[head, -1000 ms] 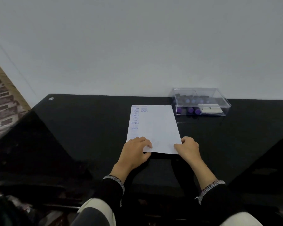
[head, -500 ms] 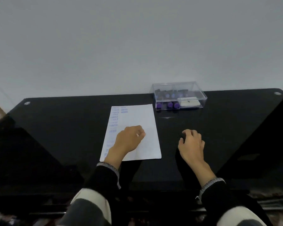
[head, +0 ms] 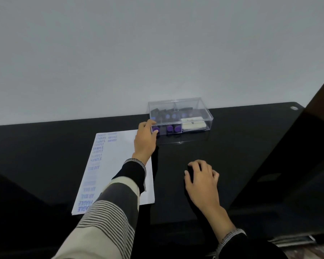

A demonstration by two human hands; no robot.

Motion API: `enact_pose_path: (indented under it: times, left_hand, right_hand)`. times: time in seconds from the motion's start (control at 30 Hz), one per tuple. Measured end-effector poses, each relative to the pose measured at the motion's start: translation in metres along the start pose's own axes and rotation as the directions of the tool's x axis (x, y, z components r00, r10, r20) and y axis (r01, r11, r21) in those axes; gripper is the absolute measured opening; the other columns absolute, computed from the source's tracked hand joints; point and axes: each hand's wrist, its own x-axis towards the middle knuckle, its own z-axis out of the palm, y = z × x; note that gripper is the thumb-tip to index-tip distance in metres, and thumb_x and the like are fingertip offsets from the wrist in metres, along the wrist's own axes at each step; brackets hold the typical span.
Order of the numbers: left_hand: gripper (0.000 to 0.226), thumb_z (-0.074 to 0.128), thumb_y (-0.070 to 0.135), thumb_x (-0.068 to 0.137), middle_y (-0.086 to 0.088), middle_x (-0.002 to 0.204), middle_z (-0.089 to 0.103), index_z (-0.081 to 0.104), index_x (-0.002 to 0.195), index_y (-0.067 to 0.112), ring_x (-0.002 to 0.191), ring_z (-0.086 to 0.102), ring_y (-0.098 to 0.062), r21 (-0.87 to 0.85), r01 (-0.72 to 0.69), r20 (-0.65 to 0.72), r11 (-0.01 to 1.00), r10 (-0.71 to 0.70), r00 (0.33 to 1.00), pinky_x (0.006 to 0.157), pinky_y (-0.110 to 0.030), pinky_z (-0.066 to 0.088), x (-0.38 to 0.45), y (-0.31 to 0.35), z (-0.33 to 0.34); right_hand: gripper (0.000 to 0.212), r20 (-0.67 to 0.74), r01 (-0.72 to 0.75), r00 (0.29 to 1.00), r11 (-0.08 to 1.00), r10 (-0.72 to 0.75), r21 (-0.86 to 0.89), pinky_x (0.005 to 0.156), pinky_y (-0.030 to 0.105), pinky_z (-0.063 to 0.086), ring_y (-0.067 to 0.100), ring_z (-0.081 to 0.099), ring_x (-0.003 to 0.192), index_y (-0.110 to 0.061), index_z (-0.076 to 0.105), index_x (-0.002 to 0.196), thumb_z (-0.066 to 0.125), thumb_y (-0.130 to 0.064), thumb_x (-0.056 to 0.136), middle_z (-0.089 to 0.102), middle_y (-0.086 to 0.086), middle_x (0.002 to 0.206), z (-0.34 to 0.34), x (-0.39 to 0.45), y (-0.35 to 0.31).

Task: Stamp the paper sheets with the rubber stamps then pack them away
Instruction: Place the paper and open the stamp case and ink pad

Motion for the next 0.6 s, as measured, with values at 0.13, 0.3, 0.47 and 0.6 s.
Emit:
enact_pose_path:
  times: [0.13,0.3,0.47,0.6]
  left_hand:
    - [0.017,0.050,0.011,0.097,-0.004,0.108,0.044,0.053,0.113,0.014,0.082,0.046,-0.014,0.006,-0.024,-0.001,1.000,0.024,1.000,0.075,-0.026,0.039,0.008,-0.002,0.001]
    - [0.013,0.047,0.010,0.098,0.001,0.106,0.037,0.054,0.108,0.015,0.087,0.049,-0.018,-0.037,0.004,0.078,0.999,-0.001,0.997,0.065,-0.014,0.038,-0.005,0.004,-0.003]
    - [0.034,0.051,0.032,0.098,-0.001,0.133,0.048,0.046,0.132,0.029,0.114,0.051,-0.017,0.063,-0.077,0.005,0.995,0.077,0.997,0.089,-0.030,0.043,-0.038,-0.024,-0.030]
    - [0.040,0.054,0.047,0.092,-0.005,0.138,0.049,0.055,0.126,0.026,0.130,0.042,-0.027,0.288,0.156,-0.182,0.945,-0.106,0.978,0.110,-0.048,0.029,-0.061,-0.082,-0.077]
  right_hand:
    - [0.025,0.001,-0.013,1.000,1.000,0.013,0.025,0.101,0.037,0.027,0.012,0.046,0.113,-0.023,0.057,0.115,0.052,-0.033,0.093,0.049,-0.006,0.120,0.000,0.001,0.001]
    - [0.029,0.052,-0.112,0.993,0.993,0.110,0.027,0.096,0.037,0.029,0.016,0.041,0.115,-0.023,0.048,0.120,0.053,-0.029,0.092,0.047,-0.002,0.122,-0.007,0.020,-0.011]
    - [0.043,0.000,0.075,0.997,0.996,-0.075,0.045,0.101,0.041,0.034,0.024,0.043,0.123,-0.015,0.043,0.130,0.057,-0.018,0.091,0.042,0.006,0.135,-0.013,0.069,-0.037]
    - [0.051,0.090,0.179,0.981,0.982,-0.173,-0.066,0.112,0.040,0.025,0.028,0.029,0.137,-0.012,0.034,0.141,0.053,-0.023,0.095,0.028,0.013,0.150,-0.008,0.105,-0.050]
